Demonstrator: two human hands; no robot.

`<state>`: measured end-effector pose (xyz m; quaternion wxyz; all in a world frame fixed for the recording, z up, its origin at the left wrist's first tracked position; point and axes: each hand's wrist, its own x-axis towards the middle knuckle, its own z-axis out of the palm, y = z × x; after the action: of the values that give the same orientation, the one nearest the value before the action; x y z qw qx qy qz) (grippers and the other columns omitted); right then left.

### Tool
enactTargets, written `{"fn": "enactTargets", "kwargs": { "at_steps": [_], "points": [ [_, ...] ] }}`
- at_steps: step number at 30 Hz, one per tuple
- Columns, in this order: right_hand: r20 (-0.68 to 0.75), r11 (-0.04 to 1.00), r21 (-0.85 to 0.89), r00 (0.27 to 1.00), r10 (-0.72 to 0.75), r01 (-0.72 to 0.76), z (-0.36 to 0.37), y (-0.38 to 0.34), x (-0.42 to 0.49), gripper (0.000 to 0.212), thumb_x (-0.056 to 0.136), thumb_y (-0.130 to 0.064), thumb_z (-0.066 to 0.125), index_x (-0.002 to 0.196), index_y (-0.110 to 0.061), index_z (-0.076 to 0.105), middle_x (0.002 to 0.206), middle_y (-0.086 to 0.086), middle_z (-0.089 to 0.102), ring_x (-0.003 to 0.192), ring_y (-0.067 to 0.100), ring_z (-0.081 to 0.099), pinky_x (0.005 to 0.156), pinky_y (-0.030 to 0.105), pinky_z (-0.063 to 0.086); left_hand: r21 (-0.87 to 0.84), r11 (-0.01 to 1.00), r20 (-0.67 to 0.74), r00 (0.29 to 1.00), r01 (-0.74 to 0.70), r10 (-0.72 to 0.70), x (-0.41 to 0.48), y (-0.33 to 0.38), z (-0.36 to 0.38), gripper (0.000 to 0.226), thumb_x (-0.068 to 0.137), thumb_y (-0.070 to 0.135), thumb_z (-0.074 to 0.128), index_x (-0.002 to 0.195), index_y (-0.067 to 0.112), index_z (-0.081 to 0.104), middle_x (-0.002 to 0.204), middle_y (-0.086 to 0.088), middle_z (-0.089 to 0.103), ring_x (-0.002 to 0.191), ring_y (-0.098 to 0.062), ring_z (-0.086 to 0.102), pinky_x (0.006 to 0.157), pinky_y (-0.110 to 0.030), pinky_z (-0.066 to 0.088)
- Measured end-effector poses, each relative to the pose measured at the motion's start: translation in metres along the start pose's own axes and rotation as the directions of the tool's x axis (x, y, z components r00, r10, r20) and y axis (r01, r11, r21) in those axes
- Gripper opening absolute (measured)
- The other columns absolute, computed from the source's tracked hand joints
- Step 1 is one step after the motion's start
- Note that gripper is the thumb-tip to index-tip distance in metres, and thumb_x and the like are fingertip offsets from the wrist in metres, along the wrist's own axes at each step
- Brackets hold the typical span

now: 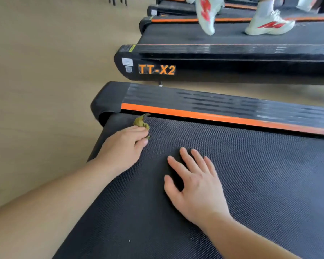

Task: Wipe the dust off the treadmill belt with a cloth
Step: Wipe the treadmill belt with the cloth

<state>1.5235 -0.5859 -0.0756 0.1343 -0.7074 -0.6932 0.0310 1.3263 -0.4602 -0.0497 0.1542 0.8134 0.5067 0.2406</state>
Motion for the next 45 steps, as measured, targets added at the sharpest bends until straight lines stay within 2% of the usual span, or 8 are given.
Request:
{"fn": "enactTargets", "kwargs": {
  "at_steps": [7,13,18,23,28,32,40,45],
  "points": [
    [0.006,1.0,-0.01,1.0,0.002,-0.001,0.0,-0.002,0.0,0.059,0.094,-0.066,0.036,0.147,-0.044,0.053,0.164,-0.007,0.039,0.155,0.02,0.026,0.128,0.047,0.019,0.084,0.962,-0.131,0.96,0.258,-0.246,0.012,-0.031,-0.021,0.021,0.093,0.016,0.057,0.098,0.016,0.077,0.106,-0.009,0.075,0.102,-0.036,0.066,0.087,-0.045,0.055],
    [0.017,1.0,-0.014,1.0,-0.002,0.002,-0.002,-0.002,-0.001,0.061,0.095,-0.067,0.033,0.149,-0.044,0.05,0.165,-0.006,0.036,0.156,0.02,0.023,0.129,0.045,0.014,-0.052,0.99,0.156,0.978,-0.133,0.14,-0.036,-0.006,-0.022,0.027,0.093,0.01,0.064,0.114,0.023,0.076,0.124,0.011,0.07,0.119,-0.003,0.061,0.108,-0.023,0.043],
    [0.024,1.0,-0.019,1.0,-0.004,0.004,-0.004,-0.001,0.0,0.061,0.096,-0.067,0.034,0.15,-0.043,0.049,0.165,-0.005,0.035,0.156,0.021,0.022,0.129,0.045,0.014,-0.078,0.983,-0.079,0.982,0.165,-0.171,-0.045,-0.025,-0.035,0.032,0.092,0.004,0.062,0.114,0.023,0.076,0.124,0.01,0.069,0.119,-0.003,0.062,0.109,-0.017,0.039],
    [0.015,1.0,-0.02,1.0,-0.021,0.021,-0.003,-0.001,0.002,0.06,0.096,-0.065,0.038,0.148,-0.04,0.052,0.163,0.0,0.04,0.154,0.028,0.028,0.127,0.048,0.018,-0.253,0.94,0.339,0.889,-0.229,0.308,-0.149,0.031,-0.04,0.036,0.094,0.002,0.062,0.122,0.021,0.072,0.132,0.013,0.064,0.13,0.006,0.049,0.112,-0.016,0.035],
    [0.029,1.0,-0.023,0.999,-0.014,0.014,-0.003,-0.002,-0.001,0.06,0.096,-0.065,0.037,0.148,-0.04,0.051,0.164,0.0,0.039,0.154,0.027,0.027,0.127,0.048,0.017,-0.116,0.992,0.093,0.994,-0.053,0.064,-0.134,0.006,-0.043,0.038,0.09,-0.005,0.063,0.119,0.016,0.074,0.13,0.005,0.067,0.128,-0.01,0.058,0.112,-0.021,0.039],
    [0.013,0.999,-0.031,1.0,-0.016,0.017,-0.003,-0.002,-0.001,0.061,0.096,-0.064,0.036,0.148,-0.038,0.052,0.163,0.001,0.04,0.154,0.028,0.028,0.126,0.049,0.019,-0.177,0.913,0.29,0.867,-0.368,0.406,-0.163,0.028,-0.025,0.035,0.091,0.003,0.061,0.119,0.021,0.074,0.131,0.009,0.066,0.129,-0.004,0.055,0.109,-0.022,0.042],
    [-0.029,1.0,-0.019,0.999,-0.018,0.017,0.003,-0.001,0.0,0.057,0.095,-0.063,0.041,0.145,-0.039,0.056,0.161,-0.001,0.043,0.153,0.026,0.031,0.126,0.05,0.022,0.13,0.954,-0.003,0.962,0.27,-0.272,0.031,0.021,0.006,0.019,0.086,0.011,0.056,0.087,0.018,0.074,0.089,-0.008,0.07,0.091,-0.037,0.064,0.071,-0.036,0.049],
    [-0.025,1.0,-0.009,0.999,-0.028,0.028,0.001,0.0,0.001,0.057,0.097,-0.062,0.038,0.146,-0.038,0.056,0.161,0.001,0.044,0.153,0.028,0.03,0.125,0.052,0.022,0.051,0.995,0.141,0.985,0.091,-0.097,0.075,0.079,0.046,0.027,0.085,0.008,0.058,0.08,0.031,0.072,0.085,0.004,0.068,0.089,-0.027,0.061,0.081,-0.032,0.051]
  ]
}}
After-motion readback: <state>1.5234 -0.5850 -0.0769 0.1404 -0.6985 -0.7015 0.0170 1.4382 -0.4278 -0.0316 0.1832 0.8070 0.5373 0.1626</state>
